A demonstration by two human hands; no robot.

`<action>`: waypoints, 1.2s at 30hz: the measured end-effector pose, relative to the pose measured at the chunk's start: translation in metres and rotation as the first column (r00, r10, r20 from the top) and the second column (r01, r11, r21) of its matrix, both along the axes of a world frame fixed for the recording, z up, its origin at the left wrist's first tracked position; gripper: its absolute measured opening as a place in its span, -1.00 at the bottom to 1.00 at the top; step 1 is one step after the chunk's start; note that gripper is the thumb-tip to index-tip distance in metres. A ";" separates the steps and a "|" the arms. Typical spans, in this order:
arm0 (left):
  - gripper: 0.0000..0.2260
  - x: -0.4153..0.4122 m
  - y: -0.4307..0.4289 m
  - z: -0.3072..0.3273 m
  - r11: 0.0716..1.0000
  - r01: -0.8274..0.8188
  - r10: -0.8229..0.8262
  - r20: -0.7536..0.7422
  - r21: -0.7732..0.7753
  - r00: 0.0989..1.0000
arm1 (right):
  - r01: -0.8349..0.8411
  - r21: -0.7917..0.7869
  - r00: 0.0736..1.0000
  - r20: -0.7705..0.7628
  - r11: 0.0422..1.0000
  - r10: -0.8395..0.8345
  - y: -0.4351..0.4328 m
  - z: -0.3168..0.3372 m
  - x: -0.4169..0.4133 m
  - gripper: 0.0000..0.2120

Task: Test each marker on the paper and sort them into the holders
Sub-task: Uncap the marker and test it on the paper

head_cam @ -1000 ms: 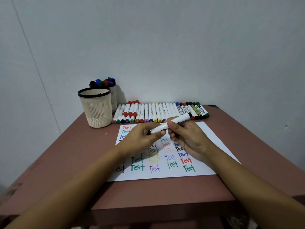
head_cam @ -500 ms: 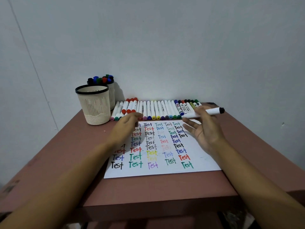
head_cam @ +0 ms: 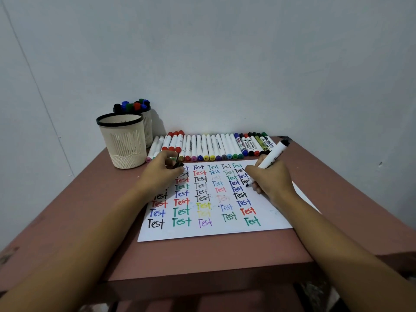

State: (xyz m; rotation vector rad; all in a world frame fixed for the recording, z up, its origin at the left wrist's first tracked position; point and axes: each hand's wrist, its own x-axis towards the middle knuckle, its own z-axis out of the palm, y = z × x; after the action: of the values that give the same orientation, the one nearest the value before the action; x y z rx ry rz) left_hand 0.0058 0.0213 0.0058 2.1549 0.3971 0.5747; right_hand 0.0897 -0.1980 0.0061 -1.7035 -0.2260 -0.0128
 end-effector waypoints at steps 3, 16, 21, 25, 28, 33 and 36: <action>-0.73 0.001 0.001 0.000 1.000 -0.023 0.023 -0.008 0.001 1.000 | -0.015 0.007 1.000 -0.001 1.000 0.015 0.001 0.000 -0.002 -0.80; -0.78 0.000 0.002 0.000 0.999 0.033 -0.033 -0.033 0.029 0.999 | -0.002 0.019 1.000 0.021 1.000 0.001 0.001 -0.001 0.000 -0.78; -0.80 0.001 0.002 0.000 0.999 0.042 -0.041 -0.025 0.033 0.999 | -0.026 -0.032 0.999 0.020 0.999 0.026 0.001 -0.002 -0.001 -0.75; -0.79 0.001 0.001 0.001 0.998 0.053 -0.052 -0.030 0.035 0.998 | 0.020 -0.106 0.999 0.046 0.994 -0.015 0.002 -0.003 0.003 -0.74; -0.79 0.000 0.002 0.001 0.998 0.051 -0.049 -0.037 0.047 0.998 | 0.041 -0.014 0.999 0.024 0.999 -0.041 0.001 -0.003 0.004 -0.76; -0.80 0.000 0.002 0.000 0.997 0.052 -0.051 -0.036 0.051 0.998 | 0.059 -0.057 0.997 0.050 0.997 -0.056 0.001 -0.006 0.005 -0.80; -0.79 0.000 0.002 0.000 0.997 0.054 -0.052 -0.035 0.048 0.998 | 0.084 -0.096 0.994 0.075 0.992 -0.077 0.002 -0.007 0.006 -0.83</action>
State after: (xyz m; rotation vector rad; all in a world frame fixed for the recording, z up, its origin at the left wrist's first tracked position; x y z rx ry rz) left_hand 0.0061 0.0235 0.0055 2.2180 0.3464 0.5234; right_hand 0.0956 -0.1961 -0.0013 -1.8125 -0.2141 -0.1241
